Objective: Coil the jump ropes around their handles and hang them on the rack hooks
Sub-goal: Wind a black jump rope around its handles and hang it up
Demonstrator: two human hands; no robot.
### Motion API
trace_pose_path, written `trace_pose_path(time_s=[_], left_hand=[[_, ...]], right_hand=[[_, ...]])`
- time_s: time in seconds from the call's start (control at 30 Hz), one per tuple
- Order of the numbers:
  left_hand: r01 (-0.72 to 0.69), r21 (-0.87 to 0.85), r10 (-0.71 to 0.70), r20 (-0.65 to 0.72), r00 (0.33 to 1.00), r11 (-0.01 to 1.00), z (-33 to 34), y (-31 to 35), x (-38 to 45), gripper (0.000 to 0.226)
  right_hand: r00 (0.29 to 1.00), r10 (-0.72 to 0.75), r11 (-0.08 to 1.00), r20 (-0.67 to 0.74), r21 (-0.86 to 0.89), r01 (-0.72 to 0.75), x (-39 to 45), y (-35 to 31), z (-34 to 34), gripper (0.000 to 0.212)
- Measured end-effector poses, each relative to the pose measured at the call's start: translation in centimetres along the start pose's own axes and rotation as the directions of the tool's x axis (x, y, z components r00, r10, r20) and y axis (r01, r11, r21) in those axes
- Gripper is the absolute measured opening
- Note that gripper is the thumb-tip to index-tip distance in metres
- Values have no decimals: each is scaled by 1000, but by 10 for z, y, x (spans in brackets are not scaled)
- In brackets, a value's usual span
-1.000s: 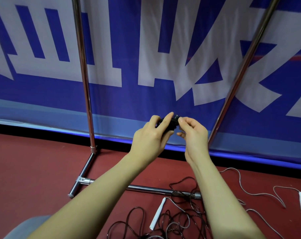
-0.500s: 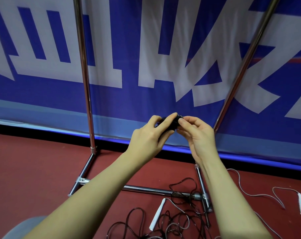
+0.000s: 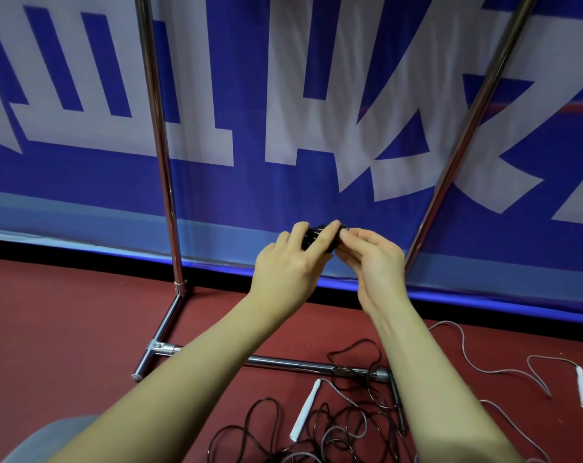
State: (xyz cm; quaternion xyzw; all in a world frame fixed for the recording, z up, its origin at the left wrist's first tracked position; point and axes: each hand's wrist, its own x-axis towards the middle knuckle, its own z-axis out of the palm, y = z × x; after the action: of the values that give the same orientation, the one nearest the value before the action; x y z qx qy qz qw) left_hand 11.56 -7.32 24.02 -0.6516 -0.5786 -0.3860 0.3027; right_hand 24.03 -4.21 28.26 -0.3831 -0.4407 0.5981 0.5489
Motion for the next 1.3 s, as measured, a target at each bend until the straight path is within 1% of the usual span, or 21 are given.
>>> trace_pose_path(time_s=[0.1,0.2,0.27,0.37,0.47,0.57,0.63,0.7,0.83,0.9,0.93,1.03,1.1,1.17,1.23,1.3], left_hand=[[119,-168,-110,60,992,979,-9,-5,4,44],[224,-352,-165,190,968,909,-19,-4,4,46],[290,-455,-191,250,949,842,-23,-2,5,47],[318,-511,-194,283,939,799,-24,-3,6,51],[301,-499,-170,292,941,813,-25,-6,4,50],[276,-480,-146,289,946,833,-27,-4,5,47],[270,-462,-141,295,945,845,-27,-2,4,48],[243,-407,-122,299,946,881,-26,-1,2,55],[153,-308,-68,269,961,939,-22,1,3,69],[90,-236,-34,231,972,968,-20,-1,5,74],[81,-203,-36,216,976,976,-19,-1,6,73],[92,-140,-64,196,979,986,-15,1,7,69],[91,-120,-66,196,978,989,-13,1,5,70],[134,-121,-98,269,958,983,-16,-2,7,73],[214,-93,-160,399,903,972,-23,-4,10,74],[247,-58,-195,452,870,967,-27,-1,11,74]], right_hand=[[991,-101,993,88,-48,106,-1,-2,-2,15],[975,-183,981,127,-45,190,-2,-7,-6,20],[969,-192,981,158,-6,195,-3,-10,-8,18],[966,-180,983,185,-13,186,-4,-11,-10,14],[958,-221,961,182,-126,246,-2,-11,-11,14],[936,-258,911,238,-262,318,0,-13,-18,19],[922,-283,878,266,-315,360,2,-13,-22,22],[906,-316,853,281,-334,401,2,-12,-22,23],[924,-302,888,235,-285,362,1,-9,-18,4],[925,-302,881,232,-304,364,1,-8,-16,3],[926,-301,878,226,-314,362,0,-7,-16,4],[944,-279,884,173,-338,323,2,-5,-15,3],[951,-267,881,157,-359,307,4,-5,-16,8],[954,-260,869,150,-395,299,6,-6,-19,14],[954,-259,845,147,-443,298,7,-5,-23,22],[958,-252,834,139,-471,287,8,-5,-25,23]])
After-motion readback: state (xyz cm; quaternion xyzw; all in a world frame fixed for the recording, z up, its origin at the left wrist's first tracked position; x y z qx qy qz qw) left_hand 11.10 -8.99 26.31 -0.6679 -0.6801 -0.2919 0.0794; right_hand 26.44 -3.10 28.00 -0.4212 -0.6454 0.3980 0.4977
